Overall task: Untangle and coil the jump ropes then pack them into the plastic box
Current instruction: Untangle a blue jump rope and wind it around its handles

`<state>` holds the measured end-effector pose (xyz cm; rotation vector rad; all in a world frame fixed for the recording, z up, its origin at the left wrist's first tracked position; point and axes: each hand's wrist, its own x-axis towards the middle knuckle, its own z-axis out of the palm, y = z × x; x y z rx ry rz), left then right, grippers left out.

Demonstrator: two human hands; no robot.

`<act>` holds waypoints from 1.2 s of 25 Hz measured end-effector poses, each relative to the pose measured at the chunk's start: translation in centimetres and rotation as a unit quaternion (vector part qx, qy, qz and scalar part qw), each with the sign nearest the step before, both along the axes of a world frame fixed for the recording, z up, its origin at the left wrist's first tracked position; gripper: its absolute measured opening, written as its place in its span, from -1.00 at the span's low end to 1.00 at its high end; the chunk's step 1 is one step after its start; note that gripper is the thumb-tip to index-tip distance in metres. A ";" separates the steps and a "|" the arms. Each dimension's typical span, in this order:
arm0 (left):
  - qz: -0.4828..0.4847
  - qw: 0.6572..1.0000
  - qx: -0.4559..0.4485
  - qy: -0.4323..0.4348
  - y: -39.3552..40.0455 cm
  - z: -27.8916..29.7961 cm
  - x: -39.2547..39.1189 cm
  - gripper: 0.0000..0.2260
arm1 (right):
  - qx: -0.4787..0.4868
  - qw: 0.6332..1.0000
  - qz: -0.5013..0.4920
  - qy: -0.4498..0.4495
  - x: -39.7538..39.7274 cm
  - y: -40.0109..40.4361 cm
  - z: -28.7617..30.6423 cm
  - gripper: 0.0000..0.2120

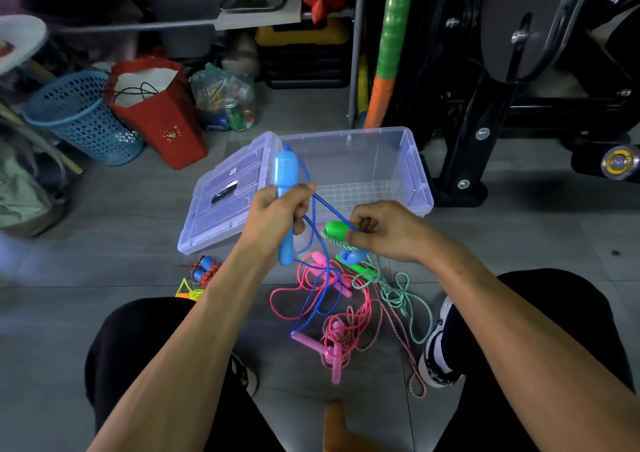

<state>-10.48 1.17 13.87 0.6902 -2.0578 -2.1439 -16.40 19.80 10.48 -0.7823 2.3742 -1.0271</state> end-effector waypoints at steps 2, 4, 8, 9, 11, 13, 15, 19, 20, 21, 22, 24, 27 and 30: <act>0.042 0.998 0.042 -0.013 0.0 -0.3 -0.1 -0.71 | -0.015 1.000 -0.002 -0.001 -0.1 0.2 0.0 -0.93; 0.080 0.993 0.084 -0.026 -0.3 -0.5 -0.3 -0.72 | -0.022 0.999 -0.005 0.033 0.1 0.6 -0.1 -0.86; 0.055 0.990 0.126 -0.003 -0.1 -0.3 -0.4 -0.74 | 0.010 0.999 0.020 0.033 0.4 1.3 -0.6 -0.86; 0.046 0.990 0.132 0.003 0.1 -0.3 -0.3 -0.74 | 0.021 0.999 0.012 0.036 0.4 1.4 -0.8 -0.83; 0.048 0.988 0.149 0.011 0.1 -0.2 -0.2 -0.75 | 0.028 0.998 -0.045 0.046 0.1 1.6 -1.3 -0.74; 0.061 0.985 0.158 0.012 -0.1 -0.3 -0.1 -0.78 | 0.007 0.991 -0.132 0.030 -0.2 1.6 -1.4 -0.72; 0.069 0.986 0.152 -0.004 -0.3 -0.5 -0.1 -0.77 | -0.032 0.977 -0.213 -0.010 -0.4 1.7 -1.6 -0.74; 0.053 0.996 -0.019 -0.064 -0.8 -1.2 -0.2 -0.77 | -0.144 0.951 -0.273 -0.007 -0.6 1.8 -1.4 -0.89; 0.035 0.996 -0.053 -0.068 -0.8 -1.4 -0.2 -0.79 | -0.155 0.949 -0.274 0.017 -0.6 1.9 -1.2 -0.91; 0.015 0.995 -0.071 -0.066 -0.6 -1.6 -0.2 -0.80 | -0.154 0.949 -0.270 0.051 -0.6 2.0 -1.1 -0.92; -0.006 0.995 -0.084 -0.062 -0.3 -1.8 -0.1 -0.80 | -0.146 0.950 -0.262 0.087 -0.5 2.0 -0.9 -0.93; -0.038 0.992 -0.110 -0.058 0.4 -2.0 0.0 -0.77 | -0.135 0.951 -0.240 0.141 -0.1 1.8 -0.8 -0.93; -0.040 0.990 -0.115 -0.077 1.4 -2.7 0.1 -0.72 | -0.148 0.955 -0.220 0.130 0.6 1.3 -0.9 -0.92; -0.039 0.990 -0.079 -0.109 1.4 -3.7 0.0 -0.72 | -0.219 0.941 -0.259 -0.018 0.7 1.0 -0.5 -0.86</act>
